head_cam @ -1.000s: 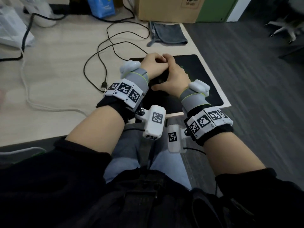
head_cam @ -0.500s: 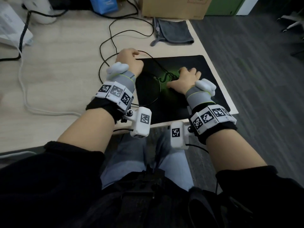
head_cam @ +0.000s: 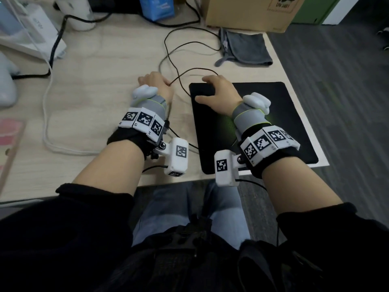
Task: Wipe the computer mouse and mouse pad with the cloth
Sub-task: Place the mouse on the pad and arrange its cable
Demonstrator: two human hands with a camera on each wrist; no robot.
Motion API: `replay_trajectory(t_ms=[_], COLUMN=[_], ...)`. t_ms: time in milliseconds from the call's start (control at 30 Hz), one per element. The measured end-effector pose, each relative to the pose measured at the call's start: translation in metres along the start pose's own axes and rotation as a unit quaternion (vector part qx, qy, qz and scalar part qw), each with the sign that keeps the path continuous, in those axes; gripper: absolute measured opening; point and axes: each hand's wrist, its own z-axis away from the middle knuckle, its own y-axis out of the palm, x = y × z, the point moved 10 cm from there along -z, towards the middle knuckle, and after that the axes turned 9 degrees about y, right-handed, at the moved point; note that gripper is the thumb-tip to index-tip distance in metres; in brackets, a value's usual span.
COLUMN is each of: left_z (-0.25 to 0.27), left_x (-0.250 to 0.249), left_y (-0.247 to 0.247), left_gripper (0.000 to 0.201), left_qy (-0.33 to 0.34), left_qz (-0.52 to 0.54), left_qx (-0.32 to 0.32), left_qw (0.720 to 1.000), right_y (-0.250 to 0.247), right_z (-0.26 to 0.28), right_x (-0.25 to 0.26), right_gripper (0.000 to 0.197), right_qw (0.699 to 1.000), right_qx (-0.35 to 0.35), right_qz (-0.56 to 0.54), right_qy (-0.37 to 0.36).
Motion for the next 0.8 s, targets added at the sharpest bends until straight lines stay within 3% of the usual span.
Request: replay_trajectory(t_ms=[100,200,267,300,400,500,633,733,800], left_z=[0.004,0.008,0.009,0.008,0.003,0.003,0.004,0.003,0.005], left_x=[-0.001,-0.001,-0.003,-0.003,-0.004,-0.012,-0.012,-0.010,-0.014], left_y=[0.000,-0.001,0.000,0.002,0.010,0.014,0.014,0.010,0.012], left_gripper=[0.028,0.054,0.049,0.044,0.043,0.034,0.017,0.037,0.036], left_qy=[-0.003,-0.018,-0.020,-0.016,-0.009,0.008,0.017,0.024,0.035], left_qz=[0.031,-0.018,-0.059,-0.069,-0.057,-0.043,-0.048,-0.049,-0.065], left_qx=[0.000,0.012,0.030,0.042,0.070,0.088,0.095,0.075,0.080], left_qw=[1.000,1.000,0.998,0.997,0.996,0.995,0.994,0.996,0.994], right_y=[0.009,0.029,0.034,0.033,0.023,0.031,0.028,0.021,0.023], right_z=[-0.006,-0.010,-0.009,-0.011,-0.012,-0.011,-0.010,-0.008,-0.007], right_x=[0.016,0.027,0.030,0.029,0.027,0.020,0.013,0.016,0.018], right_gripper=[0.070,0.060,0.030,0.026,0.026,0.032,0.015,0.017,0.017], right_qw=[1.000,0.996,0.995,0.997,1.000,0.998,0.999,1.000,1.000], right_qx=[0.017,0.054,0.042,0.023,-0.007,0.043,0.026,0.005,0.018], right_qz=[0.010,0.066,0.082,0.070,0.011,0.038,0.047,0.020,0.011], right_qy=[-0.018,-0.026,-0.031,-0.032,-0.024,-0.012,-0.003,-0.002,-0.008])
